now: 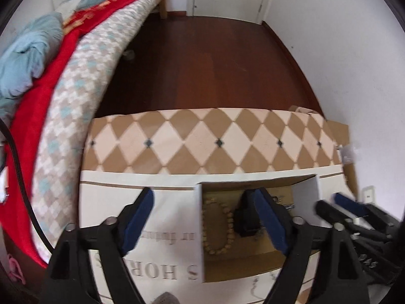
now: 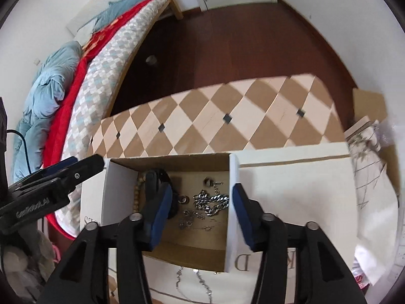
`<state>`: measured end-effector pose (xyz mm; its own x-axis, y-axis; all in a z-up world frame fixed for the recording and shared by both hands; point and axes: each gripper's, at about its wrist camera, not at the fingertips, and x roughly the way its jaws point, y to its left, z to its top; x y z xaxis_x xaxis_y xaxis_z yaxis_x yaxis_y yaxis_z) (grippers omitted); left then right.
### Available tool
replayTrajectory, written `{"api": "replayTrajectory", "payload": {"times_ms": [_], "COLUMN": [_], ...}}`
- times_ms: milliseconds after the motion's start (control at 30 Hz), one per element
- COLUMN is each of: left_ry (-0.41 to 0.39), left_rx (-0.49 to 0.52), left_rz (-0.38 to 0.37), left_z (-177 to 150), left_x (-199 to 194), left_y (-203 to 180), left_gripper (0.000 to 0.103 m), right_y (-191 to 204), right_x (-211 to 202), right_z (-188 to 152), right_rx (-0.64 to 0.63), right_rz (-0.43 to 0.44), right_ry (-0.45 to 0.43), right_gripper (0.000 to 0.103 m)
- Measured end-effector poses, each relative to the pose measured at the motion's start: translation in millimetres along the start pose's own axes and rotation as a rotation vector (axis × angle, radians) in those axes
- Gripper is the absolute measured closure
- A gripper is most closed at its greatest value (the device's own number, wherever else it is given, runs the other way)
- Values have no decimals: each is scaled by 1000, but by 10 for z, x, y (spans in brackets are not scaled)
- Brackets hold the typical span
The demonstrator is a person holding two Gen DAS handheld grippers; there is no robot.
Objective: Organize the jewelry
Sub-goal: 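Carry both black rings into the white box while both tools open, then lift both open tools out of the box and back over the table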
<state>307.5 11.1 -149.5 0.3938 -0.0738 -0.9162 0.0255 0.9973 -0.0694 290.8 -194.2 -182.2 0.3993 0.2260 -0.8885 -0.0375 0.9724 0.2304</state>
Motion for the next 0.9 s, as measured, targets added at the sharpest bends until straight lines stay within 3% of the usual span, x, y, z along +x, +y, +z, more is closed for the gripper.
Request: {"api": "replayTrajectory", "payload": {"times_ms": [33, 67, 133, 233, 333, 633, 900], "left_ry": [-8, -15, -31, -57, -77, -111, -193], "left_rx": [4, 5, 3, 10, 14, 5, -21], "left_rz": [22, 38, 80, 126, 139, 131, 129], "left_z": [-36, -69, -169, -334, -507, -902, -1154], "left_x": [-27, -47, -101, -187, -281, -619, -1132], "left_y": [17, 31, 65, 92, 94, 97, 83], "left_gripper": [2, 1, 1, 1, 1, 1, 1], "right_y": [5, 21, 42, 118, 191, 347, 484], "right_x": [-41, -89, -130, -121, -116, -431, -946], "right_z": [-22, -58, -131, -311, -493, -845, -1076], "right_rx": [-11, -34, -60, -107, -135, -111, -117], "right_rz": [-35, -81, -164, -241, -266, -246, -253], "right_ry": [-11, -27, -37, -15, 4, -39, -125], "right_gripper": [31, 15, 0, 0, 0, 0, 0]}}
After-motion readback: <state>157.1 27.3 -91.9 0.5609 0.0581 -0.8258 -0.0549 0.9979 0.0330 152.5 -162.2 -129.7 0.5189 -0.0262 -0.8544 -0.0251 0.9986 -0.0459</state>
